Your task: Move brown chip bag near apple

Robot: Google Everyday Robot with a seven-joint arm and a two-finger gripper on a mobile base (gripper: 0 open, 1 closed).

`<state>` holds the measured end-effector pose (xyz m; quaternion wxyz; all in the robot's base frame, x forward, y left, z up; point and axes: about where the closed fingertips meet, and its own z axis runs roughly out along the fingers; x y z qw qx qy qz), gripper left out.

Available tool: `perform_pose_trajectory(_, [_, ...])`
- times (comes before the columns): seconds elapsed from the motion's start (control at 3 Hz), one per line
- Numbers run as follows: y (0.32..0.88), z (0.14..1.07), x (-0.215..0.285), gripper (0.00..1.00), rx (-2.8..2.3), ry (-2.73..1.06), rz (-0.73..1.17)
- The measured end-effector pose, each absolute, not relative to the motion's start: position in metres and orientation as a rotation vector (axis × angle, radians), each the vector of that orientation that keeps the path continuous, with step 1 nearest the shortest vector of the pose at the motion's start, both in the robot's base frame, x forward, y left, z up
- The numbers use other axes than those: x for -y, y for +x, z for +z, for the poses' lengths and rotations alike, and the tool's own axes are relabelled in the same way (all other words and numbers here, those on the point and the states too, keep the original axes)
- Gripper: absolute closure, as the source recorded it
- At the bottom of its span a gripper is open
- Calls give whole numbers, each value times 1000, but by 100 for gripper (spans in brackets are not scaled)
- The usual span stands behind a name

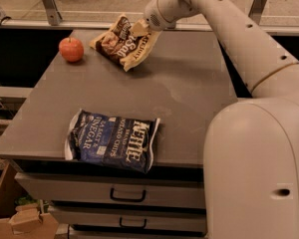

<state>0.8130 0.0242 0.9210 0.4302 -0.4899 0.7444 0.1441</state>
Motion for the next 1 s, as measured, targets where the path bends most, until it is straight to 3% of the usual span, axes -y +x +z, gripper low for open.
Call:
perform_pose_trajectory(0.33, [819,914,-45,100,-1875,-1185,400])
perform_pose_trajectory(1.0, [822,905,-59,60,-1908,-1129,412])
